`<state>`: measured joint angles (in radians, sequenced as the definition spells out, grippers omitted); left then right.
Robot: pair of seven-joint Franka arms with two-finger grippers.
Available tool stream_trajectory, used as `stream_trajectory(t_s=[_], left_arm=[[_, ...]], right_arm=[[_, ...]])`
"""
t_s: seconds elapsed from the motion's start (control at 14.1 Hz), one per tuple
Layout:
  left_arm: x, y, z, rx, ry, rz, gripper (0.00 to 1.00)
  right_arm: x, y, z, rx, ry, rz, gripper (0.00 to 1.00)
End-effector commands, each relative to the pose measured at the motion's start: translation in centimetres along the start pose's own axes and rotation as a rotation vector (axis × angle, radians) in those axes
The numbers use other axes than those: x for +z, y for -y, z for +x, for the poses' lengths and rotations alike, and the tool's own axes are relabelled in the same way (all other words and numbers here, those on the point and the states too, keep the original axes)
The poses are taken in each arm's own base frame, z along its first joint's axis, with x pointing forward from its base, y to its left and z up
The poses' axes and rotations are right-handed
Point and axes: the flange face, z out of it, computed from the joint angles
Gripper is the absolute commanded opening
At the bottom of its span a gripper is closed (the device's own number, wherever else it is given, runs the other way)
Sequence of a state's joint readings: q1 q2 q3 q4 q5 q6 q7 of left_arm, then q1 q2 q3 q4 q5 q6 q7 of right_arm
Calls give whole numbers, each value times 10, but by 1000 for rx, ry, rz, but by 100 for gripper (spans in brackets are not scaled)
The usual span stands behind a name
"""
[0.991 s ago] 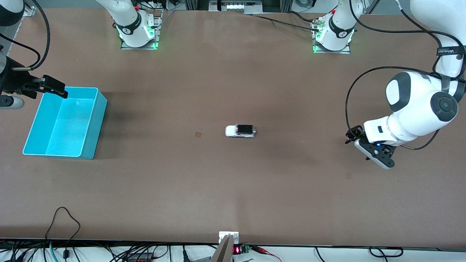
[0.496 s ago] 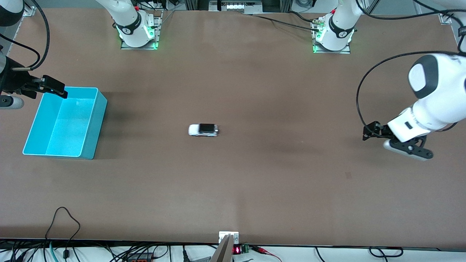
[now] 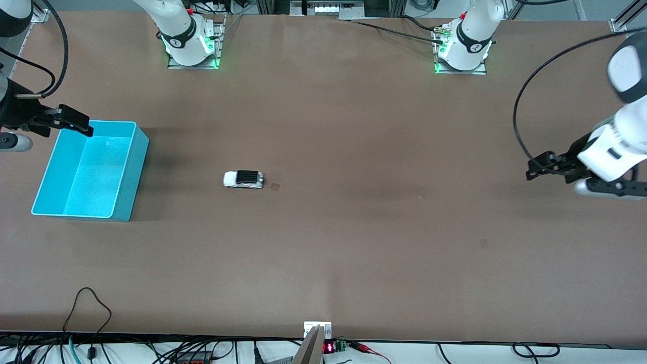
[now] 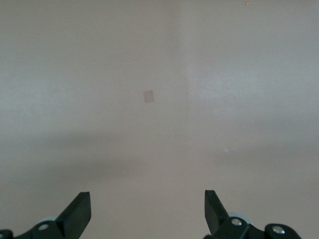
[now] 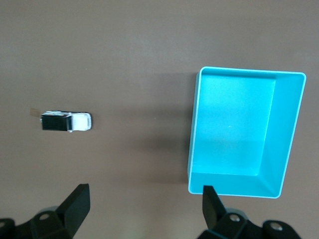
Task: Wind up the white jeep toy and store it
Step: 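Reach the right gripper down to the rolled jeep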
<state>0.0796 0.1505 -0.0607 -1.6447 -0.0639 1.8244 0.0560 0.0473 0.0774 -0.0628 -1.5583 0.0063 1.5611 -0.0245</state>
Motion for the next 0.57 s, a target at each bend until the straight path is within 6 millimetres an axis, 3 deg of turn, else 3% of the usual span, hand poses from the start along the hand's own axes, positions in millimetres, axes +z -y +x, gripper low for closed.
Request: stream_trajectory(t_s=[0.0,0.28,0.5], left_arm=[[-38,-6,-3,-79,28,-20,100],[-48,-16,-12,-109,91,-14,100],[-53,-16,-21,-108,89,-5,100]], right_arm=[[0,5,-9,-11,28,21,100],[10,18,-13,-49,94,26,100],[33,35,-24,-259,176,41,100]])
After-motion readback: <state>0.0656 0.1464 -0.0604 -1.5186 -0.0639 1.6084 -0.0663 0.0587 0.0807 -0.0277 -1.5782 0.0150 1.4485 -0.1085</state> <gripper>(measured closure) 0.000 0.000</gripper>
